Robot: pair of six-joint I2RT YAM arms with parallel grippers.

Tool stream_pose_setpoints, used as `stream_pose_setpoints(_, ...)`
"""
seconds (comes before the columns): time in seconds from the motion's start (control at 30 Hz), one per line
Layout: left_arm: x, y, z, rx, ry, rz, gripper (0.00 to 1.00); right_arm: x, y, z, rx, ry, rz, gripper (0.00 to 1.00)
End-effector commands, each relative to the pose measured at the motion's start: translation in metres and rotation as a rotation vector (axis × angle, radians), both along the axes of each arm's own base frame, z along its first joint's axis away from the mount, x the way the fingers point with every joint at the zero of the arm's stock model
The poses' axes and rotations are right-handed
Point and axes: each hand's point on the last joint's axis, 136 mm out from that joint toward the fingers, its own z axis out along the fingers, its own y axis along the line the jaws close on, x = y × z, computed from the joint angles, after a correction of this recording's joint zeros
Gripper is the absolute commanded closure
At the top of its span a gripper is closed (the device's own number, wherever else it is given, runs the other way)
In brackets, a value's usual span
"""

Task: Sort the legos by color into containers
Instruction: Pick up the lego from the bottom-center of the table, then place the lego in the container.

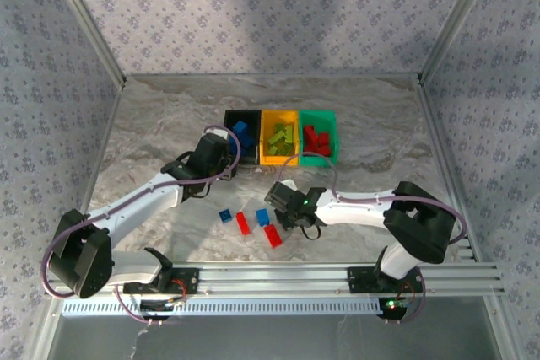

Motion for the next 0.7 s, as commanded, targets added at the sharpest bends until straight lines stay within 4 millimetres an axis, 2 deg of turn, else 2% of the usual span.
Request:
stream_pose_setpoints(0.0,0.002,0.008,0.006,-0.012,-0.022,0.043,0.42,0.008,0.021,0.011,0.039,-0.021,0.051,0.78)
stream_pose_setpoints(0.27,-0.008,0.012,-0.008,-0.086,0.011,0.093,0.43,0.031,0.048,0.024,0.099,-0.054,0.068,0.86)
stream_pose_setpoints(0.33,-0.012,0.015,-0.014,-0.089,0.027,0.106,0.43,0.040,0.056,0.030,0.108,-0.072,0.077,0.92)
stream_pose_setpoints(0.47,-0.021,0.023,-0.018,-0.085,0.041,0.126,0.43,0.057,0.069,0.041,0.123,-0.097,0.102,0.92)
stream_pose_setpoints(0.57,-0.027,0.030,-0.019,-0.085,0.037,0.140,0.43,0.077,0.082,0.055,0.154,-0.118,0.115,0.91)
stream_pose_setpoints(0.67,-0.033,0.035,-0.021,-0.101,0.034,0.158,0.43,0.108,0.103,0.074,0.210,-0.141,0.133,0.89)
